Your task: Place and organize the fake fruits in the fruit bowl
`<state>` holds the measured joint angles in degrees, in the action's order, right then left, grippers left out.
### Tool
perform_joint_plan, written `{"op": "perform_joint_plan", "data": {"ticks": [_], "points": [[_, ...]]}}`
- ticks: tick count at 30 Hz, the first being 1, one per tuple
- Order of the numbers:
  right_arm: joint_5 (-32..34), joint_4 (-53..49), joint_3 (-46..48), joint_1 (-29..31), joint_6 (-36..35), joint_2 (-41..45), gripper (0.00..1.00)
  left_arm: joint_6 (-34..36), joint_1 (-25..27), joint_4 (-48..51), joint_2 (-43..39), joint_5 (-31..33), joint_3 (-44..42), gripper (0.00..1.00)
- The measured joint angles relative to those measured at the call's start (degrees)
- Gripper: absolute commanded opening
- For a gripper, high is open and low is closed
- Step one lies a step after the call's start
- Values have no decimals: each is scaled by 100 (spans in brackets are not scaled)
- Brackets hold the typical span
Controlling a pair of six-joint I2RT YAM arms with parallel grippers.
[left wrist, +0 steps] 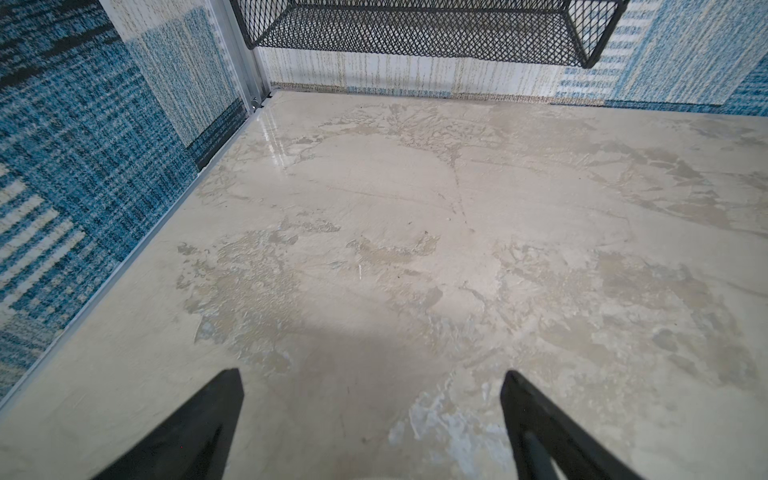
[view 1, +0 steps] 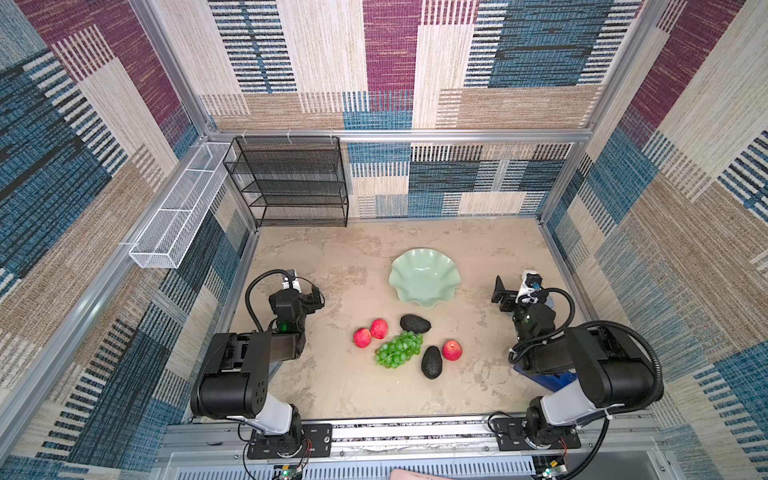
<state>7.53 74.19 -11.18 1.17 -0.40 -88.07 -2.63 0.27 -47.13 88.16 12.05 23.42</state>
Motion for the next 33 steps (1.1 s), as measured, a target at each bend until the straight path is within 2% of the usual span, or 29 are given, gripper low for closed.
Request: {"op": "perform_joint_plan", "data": {"ticks": [12, 13, 17, 19, 20, 22, 23, 26, 30, 33], "points": [[-2, -44, 0, 0, 20, 13, 100, 0, 0, 0, 0, 0, 0, 100], [0, -109, -9, 0, 20, 66, 100, 0, 0, 0, 0, -2, 0, 97], [149, -1679, -822, 26, 131, 1080, 100, -4, -2, 90, -195, 9, -79, 93], [166, -2288, -1344, 26, 376, 1725, 100, 31, 125, -2, -422, 223, -205, 97], [136, -2529, -1517, 31, 562, 2017, 100, 68, 319, 170, -601, 483, -195, 99], [-9, -2879, -1631, 31, 1069, 2402, 100, 37, 597, 1113, -1176, 715, 140, 99], [-83, -3084, -1628, 31, 1386, 2546, 100, -168, 625, 1751, -1587, 890, 518, 99], [-498, -3475, -1427, 31, 1867, 2601, 98, -1014, 612, 2531, -2459, 1290, 1115, 99], [-1139, -4507, -1506, 133, 2133, 2455, 93, -1777, 623, 3449, -3440, 717, 918, 97], [-1309, -5545, -1974, 595, 2131, 2378, 90, -2260, 621, 4188, -3976, 378, 813, 96]]}}
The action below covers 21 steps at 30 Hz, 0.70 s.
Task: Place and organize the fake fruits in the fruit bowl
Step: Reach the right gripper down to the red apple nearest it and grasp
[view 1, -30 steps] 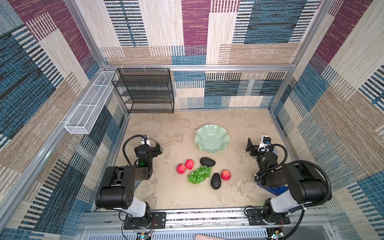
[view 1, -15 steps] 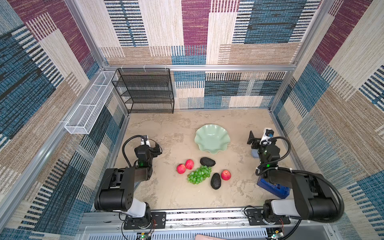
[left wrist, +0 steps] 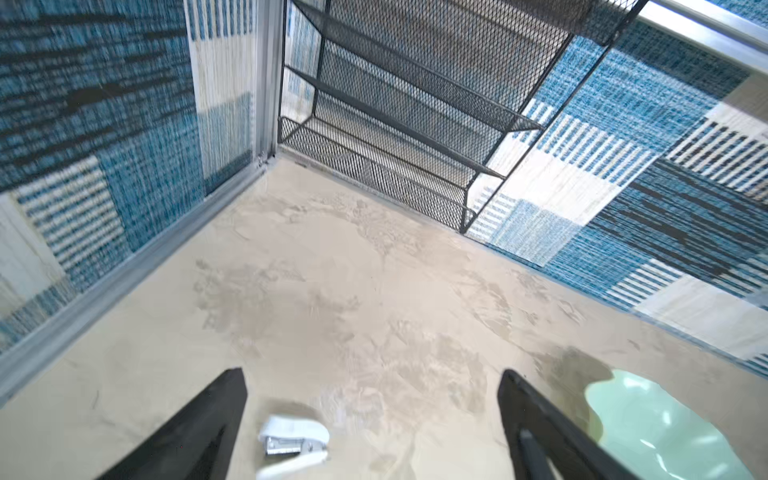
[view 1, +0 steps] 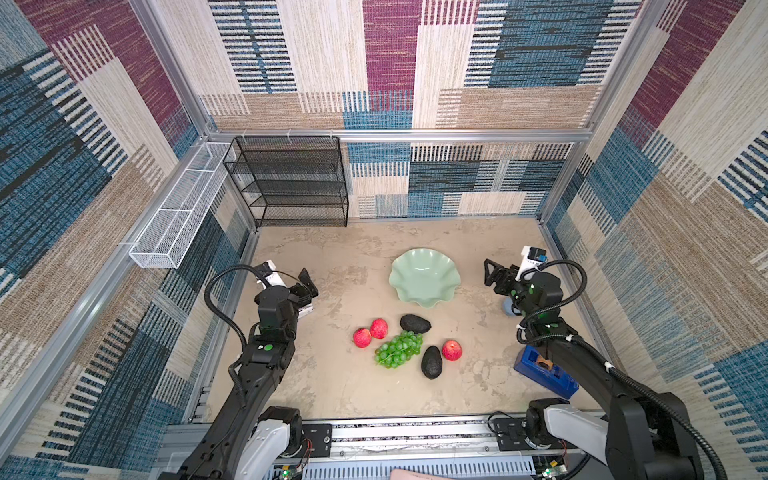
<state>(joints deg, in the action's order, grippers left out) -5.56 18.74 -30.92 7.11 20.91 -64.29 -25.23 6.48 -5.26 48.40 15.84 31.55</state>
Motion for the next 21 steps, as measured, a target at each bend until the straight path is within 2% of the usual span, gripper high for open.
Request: {"op": "perform_joint_plan", "data": {"ticks": [5, 11, 16, 21], "points": [[321, -1725, -289, 1172, 146, 24, 83, -330, -11, 1145, -201, -297, 149, 97], [745, -3169, -186, 2603, 846, 9, 82, -348, -11, 1845, -199, -702, 243, 97], [925, -3781, 76, 3198, 1480, 96, 80, -358, -11, 2009, -350, -831, 199, 97], [1014, -3912, 203, 3410, 1808, 52, 76, -420, -11, 2011, -426, -870, 133, 97]]}}
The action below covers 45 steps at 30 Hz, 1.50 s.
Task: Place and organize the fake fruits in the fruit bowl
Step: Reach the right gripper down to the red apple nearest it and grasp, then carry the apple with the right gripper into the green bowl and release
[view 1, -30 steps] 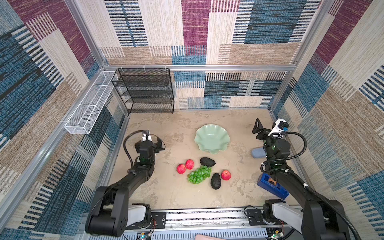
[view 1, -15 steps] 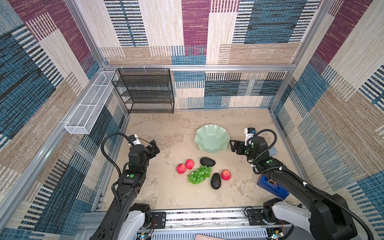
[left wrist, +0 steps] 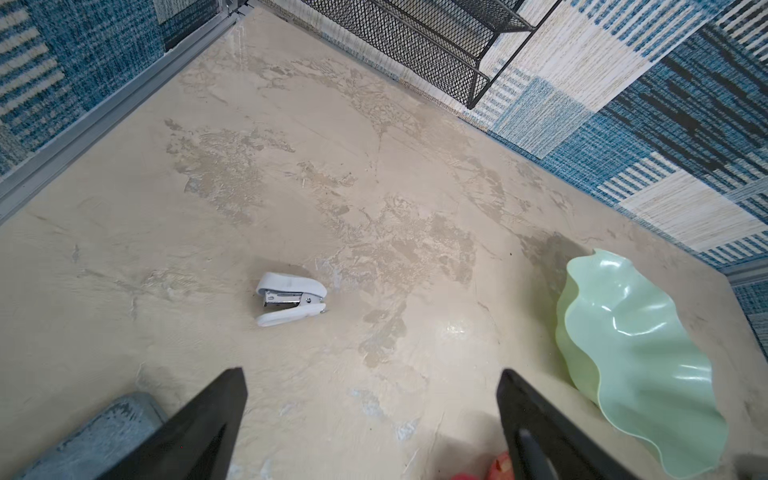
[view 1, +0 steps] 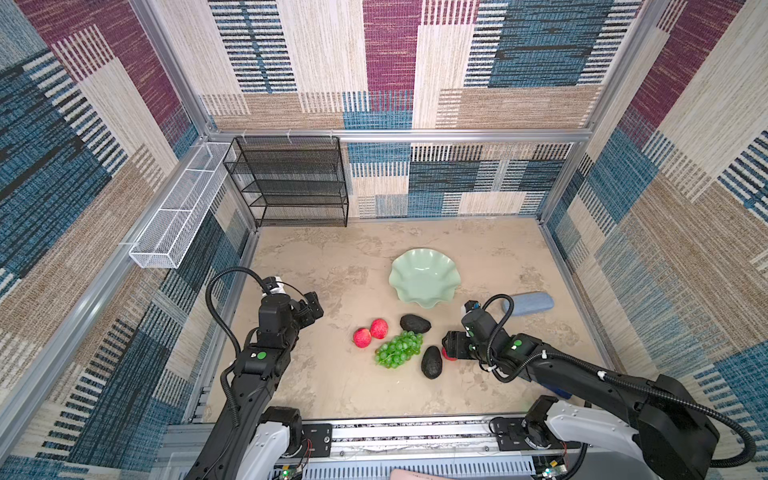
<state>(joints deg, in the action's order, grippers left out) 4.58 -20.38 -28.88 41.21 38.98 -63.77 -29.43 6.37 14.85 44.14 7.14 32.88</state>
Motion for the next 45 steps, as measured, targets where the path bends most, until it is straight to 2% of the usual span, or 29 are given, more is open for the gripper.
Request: {"op": "perform_joint_plan", "data": {"ticks": [8, 11, 13, 17, 20, 23, 27, 35, 40, 45], "points": [[52, 210, 122, 144, 245, -256, 66, -39, 0, 0, -57, -109, -74, 97], [57, 326, 243, 168, 299, -258, 54, -52, 0, 0, -122, -129, -116, 97], [55, 404, 323, 195, 330, -177, 50, -57, 0, 2, -184, -129, -138, 97], [162, 175, 271, 208, 358, 149, 48, -59, 0, 0, -291, -125, -192, 97], [448, -48, -227, 205, 219, 437, 48, -61, 0, 7, -319, -125, -203, 97], [730, -31, -852, 175, -118, 345, 48, -61, 0, 59, -337, -127, -203, 97], [787, 339, -1644, -50, -713, -479, 48, -61, 0, 306, -426, -131, -190, 97], [101, 1292, -3119, -787, -1775, -2721, 49, -175, 0, 975, -1021, -144, -92, 97], [-208, 1628, -3869, -973, -2098, -3947, 50, -385, 0, 1375, -1340, -175, -85, 97], [-367, 1744, -4301, -1080, -2173, -4752, 52, -529, 0, 1749, -1471, -299, -72, 96]]}}
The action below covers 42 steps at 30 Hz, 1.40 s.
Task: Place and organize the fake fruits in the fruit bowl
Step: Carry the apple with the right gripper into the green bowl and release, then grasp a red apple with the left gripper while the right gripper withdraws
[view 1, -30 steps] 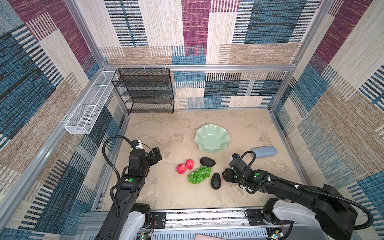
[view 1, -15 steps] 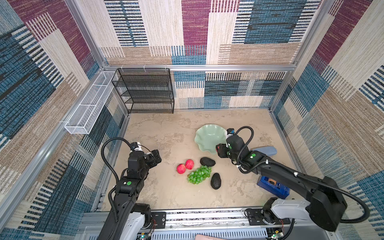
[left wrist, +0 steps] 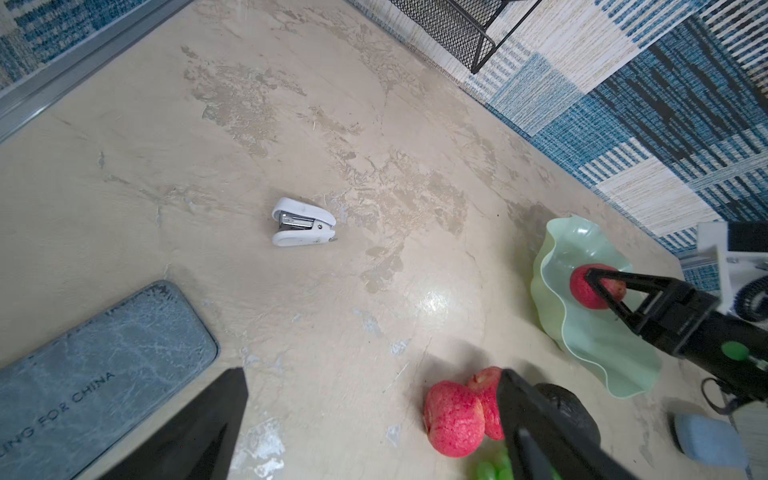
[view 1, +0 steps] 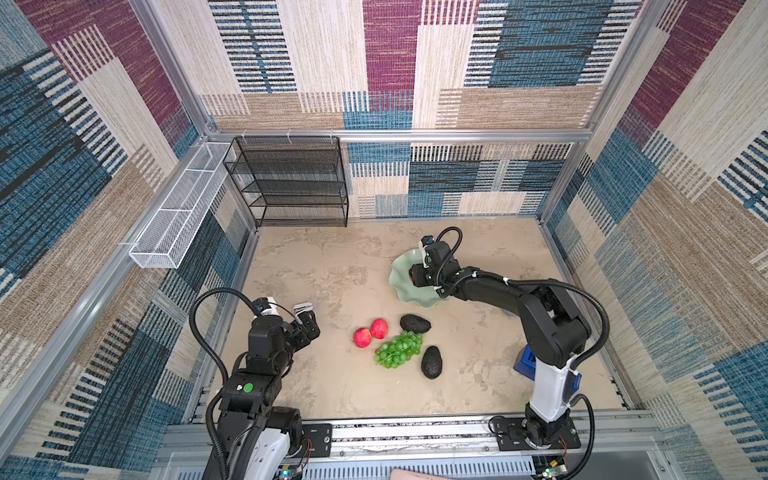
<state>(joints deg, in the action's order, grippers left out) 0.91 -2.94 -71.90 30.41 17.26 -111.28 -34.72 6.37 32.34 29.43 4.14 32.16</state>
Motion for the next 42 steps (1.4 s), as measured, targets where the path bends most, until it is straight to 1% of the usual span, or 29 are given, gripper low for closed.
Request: {"op": "perform_joint_plan", "data": {"ticks": [2, 6, 10, 12, 14, 16, 18, 21, 22, 25, 28, 30, 36, 40, 42], "points": [[-61, 44, -136, -20, -20, -247, 55, -20, 0, 96, -24, -7, 11, 96], [-138, 48, -258, -44, -15, -557, 64, -44, -4, 260, -22, -149, 22, 96], [-201, 87, -308, -57, -13, -614, 72, -109, -4, 286, 17, -177, 22, 94], [-225, 85, -273, -79, -11, -501, 76, -129, -4, 293, 111, -302, 22, 92], [-240, 55, -214, -116, -11, -214, 81, -140, -4, 304, 282, -350, 33, 91], [-232, 109, -149, -155, -15, 177, 85, -166, -2, 306, 562, -575, 68, 89], [-181, 249, 22, -166, -46, 654, 88, -181, 2, 302, 905, -787, 129, 89], [-138, 651, 601, -173, -79, 1451, 93, -262, 83, 262, 1331, -1121, 142, 88], [-140, 778, 905, -173, -76, 1777, 96, -293, 153, 186, 1434, -1266, 111, 88], [-186, 1134, 1580, -173, -55, 2411, 97, -450, 516, -140, 1722, -1515, 35, 88], [-192, 1274, 2164, -173, -2, 2809, 97, -553, 1128, -389, 2199, -1499, 96, 88], [-197, 1266, 2396, -173, 22, 2957, 97, -581, 1401, -573, 2500, -1499, 146, 88], [-201, 1252, 2704, -175, 55, 3246, 97, -706, 1786, -1099, 3261, -1331, 153, 88], [-197, 1257, 2741, -177, 55, 3322, 97, -715, 1932, -1311, 3711, -1263, 256, 85], [-197, 1257, 2745, -179, 55, 3331, 97, -726, 2000, -1460, 3928, -1196, 291, 82]]}}
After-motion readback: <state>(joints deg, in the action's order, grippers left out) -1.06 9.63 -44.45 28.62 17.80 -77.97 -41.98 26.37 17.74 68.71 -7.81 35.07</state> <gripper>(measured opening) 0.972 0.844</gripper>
